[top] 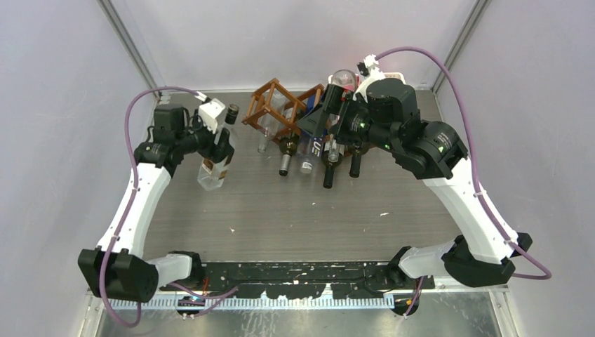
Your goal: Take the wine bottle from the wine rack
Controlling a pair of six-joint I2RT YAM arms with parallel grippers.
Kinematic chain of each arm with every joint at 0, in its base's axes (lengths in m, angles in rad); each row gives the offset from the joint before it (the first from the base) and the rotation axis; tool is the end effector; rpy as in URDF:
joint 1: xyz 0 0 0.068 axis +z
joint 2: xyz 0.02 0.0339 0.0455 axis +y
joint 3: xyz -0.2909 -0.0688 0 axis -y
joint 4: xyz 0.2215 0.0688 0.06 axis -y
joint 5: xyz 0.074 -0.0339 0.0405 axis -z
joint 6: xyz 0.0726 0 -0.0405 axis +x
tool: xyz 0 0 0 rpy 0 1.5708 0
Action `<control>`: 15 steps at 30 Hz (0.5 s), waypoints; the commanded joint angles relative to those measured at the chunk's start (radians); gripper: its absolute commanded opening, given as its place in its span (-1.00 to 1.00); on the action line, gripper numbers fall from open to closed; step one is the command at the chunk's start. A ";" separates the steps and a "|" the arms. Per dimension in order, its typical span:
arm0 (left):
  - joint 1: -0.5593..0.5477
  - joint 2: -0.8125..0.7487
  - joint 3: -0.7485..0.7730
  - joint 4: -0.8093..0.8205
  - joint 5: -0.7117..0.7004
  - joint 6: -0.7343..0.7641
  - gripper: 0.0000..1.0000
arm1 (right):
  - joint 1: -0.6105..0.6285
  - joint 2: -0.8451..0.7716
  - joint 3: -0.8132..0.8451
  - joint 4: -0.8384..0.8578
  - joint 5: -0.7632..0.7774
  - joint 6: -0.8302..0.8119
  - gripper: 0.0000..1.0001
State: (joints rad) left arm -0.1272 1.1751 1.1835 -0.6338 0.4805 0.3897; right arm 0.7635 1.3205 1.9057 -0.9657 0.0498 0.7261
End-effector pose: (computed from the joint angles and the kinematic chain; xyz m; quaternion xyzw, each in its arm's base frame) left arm 0.2348 -0.0639 0.3628 0.3258 0.8084 -0.1522 0.4661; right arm 0.1726 0.1602 0.5133 -0.0015 0.8279 0.3647 0.4260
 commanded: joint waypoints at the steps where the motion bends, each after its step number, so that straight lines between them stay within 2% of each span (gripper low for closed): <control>1: 0.060 0.027 0.106 0.287 0.036 -0.191 -1.00 | 0.002 0.012 -0.014 0.023 0.061 -0.021 1.00; 6: 0.095 0.090 0.075 0.503 -0.007 -0.313 -1.00 | -0.007 -0.009 -0.067 0.058 0.109 -0.029 1.00; 11: 0.095 0.181 0.043 0.769 -0.053 -0.372 -1.00 | -0.030 -0.037 -0.112 0.108 0.150 -0.033 1.00; 15: 0.096 0.283 0.080 0.880 -0.074 -0.376 -1.00 | -0.055 -0.060 -0.147 0.147 0.192 -0.041 1.00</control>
State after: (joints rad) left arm -0.0368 1.4128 1.2037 -0.0959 0.4255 0.0566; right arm 0.7311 1.3159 1.7752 -0.9199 0.1715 0.7082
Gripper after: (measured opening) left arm 0.675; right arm 0.996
